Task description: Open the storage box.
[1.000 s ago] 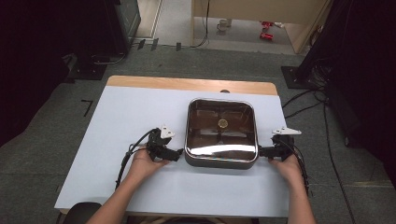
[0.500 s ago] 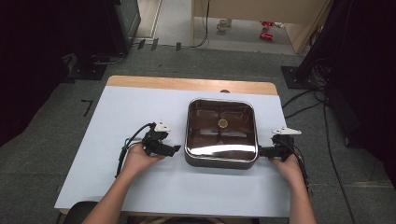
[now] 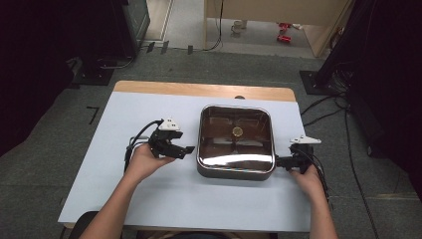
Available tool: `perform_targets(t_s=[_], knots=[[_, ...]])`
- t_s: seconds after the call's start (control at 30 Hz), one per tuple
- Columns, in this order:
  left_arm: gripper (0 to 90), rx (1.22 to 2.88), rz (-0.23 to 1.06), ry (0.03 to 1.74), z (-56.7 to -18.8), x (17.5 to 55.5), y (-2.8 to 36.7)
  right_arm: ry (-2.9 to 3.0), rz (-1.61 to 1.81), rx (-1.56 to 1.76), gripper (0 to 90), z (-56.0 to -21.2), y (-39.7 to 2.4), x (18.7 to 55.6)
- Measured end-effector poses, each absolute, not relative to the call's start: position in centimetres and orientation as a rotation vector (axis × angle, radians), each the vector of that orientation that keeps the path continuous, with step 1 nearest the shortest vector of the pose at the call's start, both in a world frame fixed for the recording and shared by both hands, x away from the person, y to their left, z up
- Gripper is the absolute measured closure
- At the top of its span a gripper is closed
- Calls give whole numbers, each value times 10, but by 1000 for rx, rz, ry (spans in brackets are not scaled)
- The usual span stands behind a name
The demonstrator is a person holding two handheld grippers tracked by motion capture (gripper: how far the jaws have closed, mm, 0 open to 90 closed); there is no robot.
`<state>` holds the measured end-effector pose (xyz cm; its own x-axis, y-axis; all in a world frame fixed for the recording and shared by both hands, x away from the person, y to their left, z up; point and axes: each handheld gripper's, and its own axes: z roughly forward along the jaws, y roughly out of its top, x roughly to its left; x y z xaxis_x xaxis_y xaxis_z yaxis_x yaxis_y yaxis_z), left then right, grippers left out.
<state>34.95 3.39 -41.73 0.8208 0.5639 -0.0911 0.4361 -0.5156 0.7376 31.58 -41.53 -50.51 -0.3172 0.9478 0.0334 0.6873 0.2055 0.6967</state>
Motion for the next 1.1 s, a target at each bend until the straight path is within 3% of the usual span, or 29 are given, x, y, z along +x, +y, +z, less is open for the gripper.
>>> perform_targets(t_s=[0.6, 1.1], knots=[[316, 2207, 157, 549, -393, 369, -25, 2085, 875, 1520, 0, -505, -415, 316], [383, 2227, 59, 506, -404, 388, -70, 2084, 875, 1517, 0, -505, -415, 316]])
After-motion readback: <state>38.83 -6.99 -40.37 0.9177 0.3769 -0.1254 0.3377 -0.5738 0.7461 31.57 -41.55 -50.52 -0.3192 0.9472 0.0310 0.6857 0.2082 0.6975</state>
